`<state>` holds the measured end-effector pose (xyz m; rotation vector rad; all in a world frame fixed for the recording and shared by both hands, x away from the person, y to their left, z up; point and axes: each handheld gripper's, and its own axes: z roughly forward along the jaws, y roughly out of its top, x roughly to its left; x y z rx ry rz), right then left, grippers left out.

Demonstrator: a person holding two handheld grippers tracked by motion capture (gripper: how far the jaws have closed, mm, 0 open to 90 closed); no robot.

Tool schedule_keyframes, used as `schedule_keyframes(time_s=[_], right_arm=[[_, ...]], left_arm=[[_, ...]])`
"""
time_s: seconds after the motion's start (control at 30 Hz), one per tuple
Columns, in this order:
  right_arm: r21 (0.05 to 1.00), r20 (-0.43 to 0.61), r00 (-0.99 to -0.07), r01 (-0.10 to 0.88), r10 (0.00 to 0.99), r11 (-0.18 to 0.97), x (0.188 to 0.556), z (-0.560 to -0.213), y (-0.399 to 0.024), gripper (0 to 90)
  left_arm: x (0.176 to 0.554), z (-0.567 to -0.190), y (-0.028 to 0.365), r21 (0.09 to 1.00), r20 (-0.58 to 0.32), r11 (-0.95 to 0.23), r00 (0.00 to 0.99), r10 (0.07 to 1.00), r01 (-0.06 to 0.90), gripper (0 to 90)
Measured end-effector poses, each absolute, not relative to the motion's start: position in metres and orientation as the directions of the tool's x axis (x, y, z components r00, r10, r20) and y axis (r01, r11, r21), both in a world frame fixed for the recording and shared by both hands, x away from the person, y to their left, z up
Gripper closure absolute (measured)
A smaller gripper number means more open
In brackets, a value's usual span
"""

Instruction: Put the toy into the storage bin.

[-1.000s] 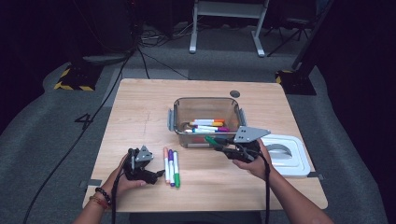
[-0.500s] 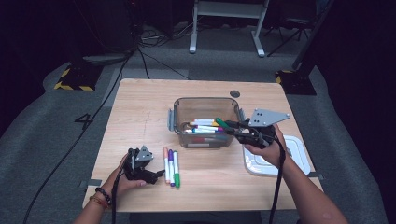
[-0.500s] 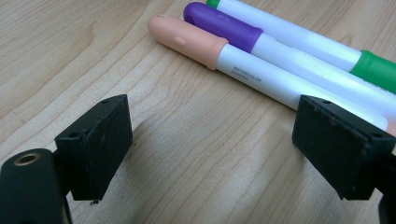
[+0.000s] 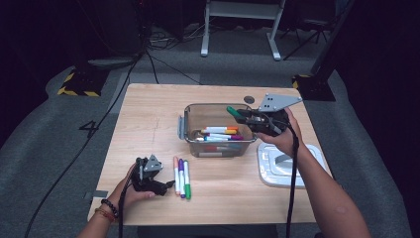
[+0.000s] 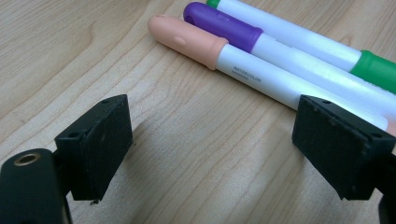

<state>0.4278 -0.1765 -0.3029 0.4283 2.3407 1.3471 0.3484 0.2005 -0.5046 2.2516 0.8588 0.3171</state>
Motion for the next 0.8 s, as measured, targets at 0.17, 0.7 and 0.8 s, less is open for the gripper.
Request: schedule_keyframes(time_s=[0.17,0.7,0.8], right_arm=[[0.866,-0.176,-0.876,0.079,0.449,0.494,0.443,-0.305,-0.169,75.1],[0.761,-0.141,-0.91,0.152,0.39,0.631,0.491,-0.345,-0.127,75.1],[0.73,-0.132,-0.917,0.167,0.376,0.663,0.5,-0.356,-0.123,75.1]], left_arm=[[0.348,-0.505,0.2,0.686,-0.018,-0.538,0.751,0.66,0.49,12.7],[0.348,-0.505,0.2,0.686,-0.018,-0.538,0.751,0.66,0.49,12.7],[0.348,-0.505,0.2,0.686,-0.018,-0.538,0.751,0.66,0.49,12.7]])
